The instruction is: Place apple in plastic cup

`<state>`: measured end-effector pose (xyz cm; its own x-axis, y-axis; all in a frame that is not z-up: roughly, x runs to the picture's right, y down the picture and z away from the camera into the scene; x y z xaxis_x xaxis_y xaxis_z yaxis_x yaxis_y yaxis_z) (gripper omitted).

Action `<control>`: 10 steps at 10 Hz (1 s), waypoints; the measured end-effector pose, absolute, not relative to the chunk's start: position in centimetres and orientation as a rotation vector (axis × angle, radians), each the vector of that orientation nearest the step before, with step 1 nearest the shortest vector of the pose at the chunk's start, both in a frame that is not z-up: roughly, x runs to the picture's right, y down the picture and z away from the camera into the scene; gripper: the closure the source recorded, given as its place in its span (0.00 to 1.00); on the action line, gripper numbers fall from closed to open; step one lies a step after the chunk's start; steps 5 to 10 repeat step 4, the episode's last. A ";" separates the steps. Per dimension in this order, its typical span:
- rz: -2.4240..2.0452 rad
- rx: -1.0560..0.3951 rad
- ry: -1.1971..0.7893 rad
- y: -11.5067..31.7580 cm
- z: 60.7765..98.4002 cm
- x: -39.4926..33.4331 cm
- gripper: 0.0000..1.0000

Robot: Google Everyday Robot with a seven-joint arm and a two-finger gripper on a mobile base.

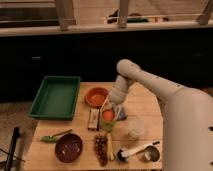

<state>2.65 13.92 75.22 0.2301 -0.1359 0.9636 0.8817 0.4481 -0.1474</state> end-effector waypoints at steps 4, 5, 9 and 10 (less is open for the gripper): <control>-0.811 -0.826 -1.102 13.4 74.9 3.1 0.20; -0.811 -0.826 -1.102 13.4 74.9 3.1 0.20; -0.811 -0.826 -1.102 13.4 74.9 3.1 0.20; -0.811 -0.826 -1.102 13.4 74.9 3.1 0.20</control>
